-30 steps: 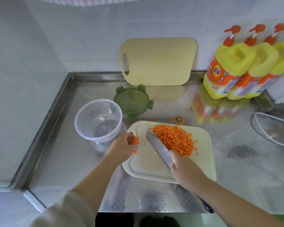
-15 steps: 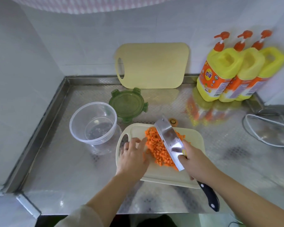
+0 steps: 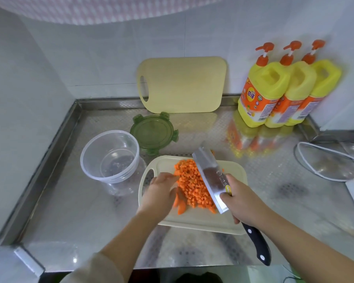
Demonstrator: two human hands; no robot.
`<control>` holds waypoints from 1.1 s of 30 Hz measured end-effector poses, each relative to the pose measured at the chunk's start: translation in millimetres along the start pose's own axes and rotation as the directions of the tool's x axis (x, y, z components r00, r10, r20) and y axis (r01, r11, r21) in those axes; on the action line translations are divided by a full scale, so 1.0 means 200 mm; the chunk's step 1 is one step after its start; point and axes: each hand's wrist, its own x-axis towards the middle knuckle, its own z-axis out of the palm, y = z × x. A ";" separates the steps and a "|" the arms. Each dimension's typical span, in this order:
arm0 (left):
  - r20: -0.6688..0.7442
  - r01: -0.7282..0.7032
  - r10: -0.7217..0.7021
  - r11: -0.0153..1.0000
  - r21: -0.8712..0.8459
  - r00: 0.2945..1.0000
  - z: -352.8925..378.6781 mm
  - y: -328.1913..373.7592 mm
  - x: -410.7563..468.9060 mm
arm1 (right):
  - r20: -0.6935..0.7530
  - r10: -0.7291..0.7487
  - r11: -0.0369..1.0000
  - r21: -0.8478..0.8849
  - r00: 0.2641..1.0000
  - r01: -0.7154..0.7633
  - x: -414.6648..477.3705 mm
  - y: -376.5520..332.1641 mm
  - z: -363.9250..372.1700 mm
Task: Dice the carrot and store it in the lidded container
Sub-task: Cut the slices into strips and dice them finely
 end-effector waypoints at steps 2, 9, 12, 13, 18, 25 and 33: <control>0.037 0.072 -0.070 0.995 -0.068 0.997 -0.03 -0.08 -0.01 | 0.012 -0.011 1.000 -0.008 1.000 0.011 0.01 0.00 0.03; 0.231 0.071 -0.109 0.984 0.165 0.967 0.03 -0.04 -0.06 | 0.047 0.003 0.999 -0.040 0.999 -0.001 0.03 0.01 0.09; 0.183 0.087 -0.119 0.981 0.172 0.976 0.06 -0.01 -0.03 | 0.047 0.004 0.999 -0.051 0.999 -0.002 0.03 0.02 0.08; 0.175 0.110 -0.137 0.982 0.154 0.975 0.07 0.00 -0.03 | 0.048 0.003 0.999 -0.052 0.999 0.000 0.03 0.02 0.08; 0.146 0.168 -0.187 0.977 0.134 0.971 0.09 -0.01 -0.02 | 0.060 -0.007 0.999 -0.046 0.998 0.010 0.01 0.02 0.06; 0.121 0.228 -0.251 0.958 0.173 0.960 0.06 -0.03 -0.07 | 0.057 -0.007 0.996 -0.090 0.998 0.012 0.03 0.01 0.09; 0.057 0.122 -0.165 0.883 0.453 0.985 0.11 0.11 -0.08 | 0.050 -0.015 0.995 -0.101 0.999 0.020 0.02 0.00 0.08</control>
